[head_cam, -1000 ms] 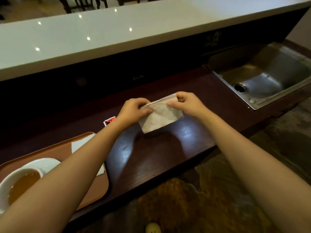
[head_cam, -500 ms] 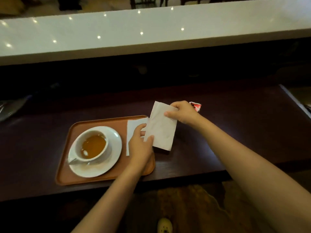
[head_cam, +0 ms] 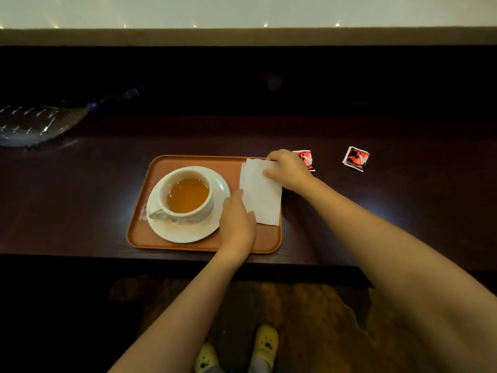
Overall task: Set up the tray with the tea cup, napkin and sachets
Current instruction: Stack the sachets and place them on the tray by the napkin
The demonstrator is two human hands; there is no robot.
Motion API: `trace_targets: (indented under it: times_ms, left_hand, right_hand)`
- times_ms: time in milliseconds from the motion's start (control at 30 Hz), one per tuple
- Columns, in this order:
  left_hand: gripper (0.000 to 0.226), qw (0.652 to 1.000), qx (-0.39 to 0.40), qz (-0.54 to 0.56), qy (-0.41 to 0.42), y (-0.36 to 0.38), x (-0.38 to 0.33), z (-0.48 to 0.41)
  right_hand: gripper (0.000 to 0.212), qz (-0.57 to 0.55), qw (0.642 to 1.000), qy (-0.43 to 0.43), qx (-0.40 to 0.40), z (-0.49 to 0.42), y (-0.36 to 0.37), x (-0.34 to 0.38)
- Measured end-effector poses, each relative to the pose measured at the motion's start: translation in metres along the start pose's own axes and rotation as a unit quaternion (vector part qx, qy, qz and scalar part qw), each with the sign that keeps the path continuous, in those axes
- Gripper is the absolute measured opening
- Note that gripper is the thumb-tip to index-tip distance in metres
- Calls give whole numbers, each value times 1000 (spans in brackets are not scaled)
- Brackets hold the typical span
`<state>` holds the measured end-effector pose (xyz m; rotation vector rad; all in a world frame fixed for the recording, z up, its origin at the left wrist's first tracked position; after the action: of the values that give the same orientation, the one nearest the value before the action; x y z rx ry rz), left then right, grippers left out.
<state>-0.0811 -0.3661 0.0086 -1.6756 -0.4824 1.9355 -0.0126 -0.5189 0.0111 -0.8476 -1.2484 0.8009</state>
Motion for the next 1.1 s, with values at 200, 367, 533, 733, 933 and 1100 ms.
trace_targets:
  times_ms: [200, 367, 533, 733, 933, 1100]
  left_hand:
    - [54, 997, -24, -60, 32, 0, -2, 11]
    - [53, 987, -54, -127, 86, -2, -20, 17]
    - [50, 973, 11, -101, 207, 17, -61, 2]
    - [57, 932, 135, -133, 310, 81, -110, -43]
    - [83, 882, 264, -189, 341, 153, -146, -97]
    - [96, 851, 318, -217, 358, 177, -159, -121]
  right_hand:
    - [27, 34, 999, -10, -38, 0, 7, -4]
    - [43, 31, 998, -9, -59, 11, -1, -16]
    - [53, 38, 995, 32, -90, 32, -33, -56]
    - [68, 89, 973, 173, -127, 64, -62, -135]
    - [92, 124, 965, 191, -130, 50, -70, -190]
    - [77, 122, 973, 162, -111, 33, -71, -200]
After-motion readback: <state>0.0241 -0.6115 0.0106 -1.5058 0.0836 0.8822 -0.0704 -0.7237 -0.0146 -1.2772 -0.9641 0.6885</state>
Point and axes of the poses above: each hand's wrist, its own z-axis away from the middle knuckle, its own y-axis out of the palm, x = y × z, the point moved 2 cm from there along -z, towards the middle knuckle, and after that the axes turned 10 degrees about z, right-handed, at the moved point
